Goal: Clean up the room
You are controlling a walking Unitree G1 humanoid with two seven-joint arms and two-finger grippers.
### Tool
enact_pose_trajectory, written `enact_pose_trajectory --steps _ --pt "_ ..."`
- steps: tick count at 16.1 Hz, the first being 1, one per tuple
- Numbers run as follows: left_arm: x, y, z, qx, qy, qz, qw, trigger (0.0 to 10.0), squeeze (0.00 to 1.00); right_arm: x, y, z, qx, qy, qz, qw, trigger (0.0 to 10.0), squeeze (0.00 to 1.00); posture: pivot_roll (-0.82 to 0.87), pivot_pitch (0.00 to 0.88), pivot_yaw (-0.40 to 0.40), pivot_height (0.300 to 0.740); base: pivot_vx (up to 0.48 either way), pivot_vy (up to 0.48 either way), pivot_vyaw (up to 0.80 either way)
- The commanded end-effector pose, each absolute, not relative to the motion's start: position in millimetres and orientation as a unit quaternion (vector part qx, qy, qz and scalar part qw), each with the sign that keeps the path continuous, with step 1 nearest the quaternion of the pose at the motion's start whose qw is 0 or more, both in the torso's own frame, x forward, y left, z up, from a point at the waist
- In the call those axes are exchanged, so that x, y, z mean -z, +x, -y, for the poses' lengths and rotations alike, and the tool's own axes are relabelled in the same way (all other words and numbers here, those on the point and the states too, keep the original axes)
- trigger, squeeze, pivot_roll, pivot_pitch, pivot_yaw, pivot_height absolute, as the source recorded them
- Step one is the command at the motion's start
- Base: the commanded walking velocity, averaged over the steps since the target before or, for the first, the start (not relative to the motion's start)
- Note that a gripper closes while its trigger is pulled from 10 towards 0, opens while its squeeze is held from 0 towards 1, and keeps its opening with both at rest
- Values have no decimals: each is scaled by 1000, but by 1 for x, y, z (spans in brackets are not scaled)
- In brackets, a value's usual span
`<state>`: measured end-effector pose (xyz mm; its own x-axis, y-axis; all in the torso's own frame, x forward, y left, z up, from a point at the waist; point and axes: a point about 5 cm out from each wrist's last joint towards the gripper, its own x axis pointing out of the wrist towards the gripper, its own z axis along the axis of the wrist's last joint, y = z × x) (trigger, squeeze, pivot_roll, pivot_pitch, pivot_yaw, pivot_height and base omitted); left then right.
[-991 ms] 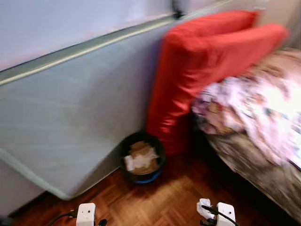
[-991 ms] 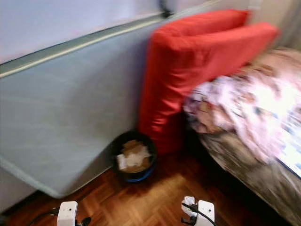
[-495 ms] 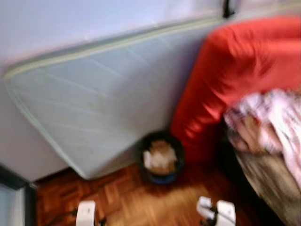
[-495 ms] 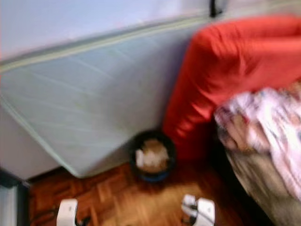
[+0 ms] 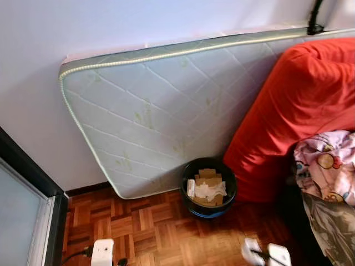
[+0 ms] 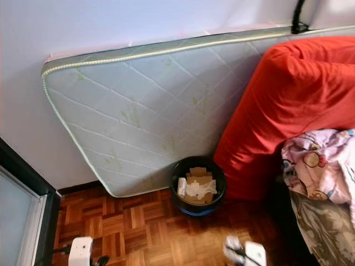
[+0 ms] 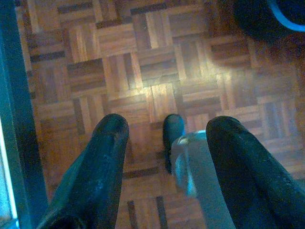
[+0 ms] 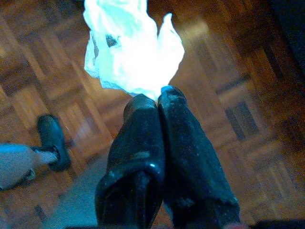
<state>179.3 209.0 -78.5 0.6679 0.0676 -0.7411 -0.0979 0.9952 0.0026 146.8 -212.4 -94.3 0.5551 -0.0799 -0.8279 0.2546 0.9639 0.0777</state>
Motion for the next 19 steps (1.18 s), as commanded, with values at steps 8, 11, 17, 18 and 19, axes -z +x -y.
enact_pose_trajectory --steps 8,11,17,18,19 --pt "81 173 -212 -53 -20 -414 908 10000 0 93 160 191 79 95 -461 879 10000 0 78 70 -7 740 247 0 271" --pt "81 173 -212 -54 -19 -415 908 10000 0 93 159 194 85 104 -460 878 10000 0 79 69 -7 740 292 0 0" --pt "82 172 -212 -54 -19 -418 907 10000 0 92 156 208 93 101 -459 878 10000 0 79 62 -8 740 295 0 0" --pt "82 171 -213 -55 -19 -419 906 10000 0 91 157 209 94 101 -458 878 10000 0 79 63 -9 740 296 0 0" --pt "82 171 -213 -55 -19 -419 906 10000 0 91 158 210 94 101 -457 879 10000 0 79 63 -9 740 296 0 0"
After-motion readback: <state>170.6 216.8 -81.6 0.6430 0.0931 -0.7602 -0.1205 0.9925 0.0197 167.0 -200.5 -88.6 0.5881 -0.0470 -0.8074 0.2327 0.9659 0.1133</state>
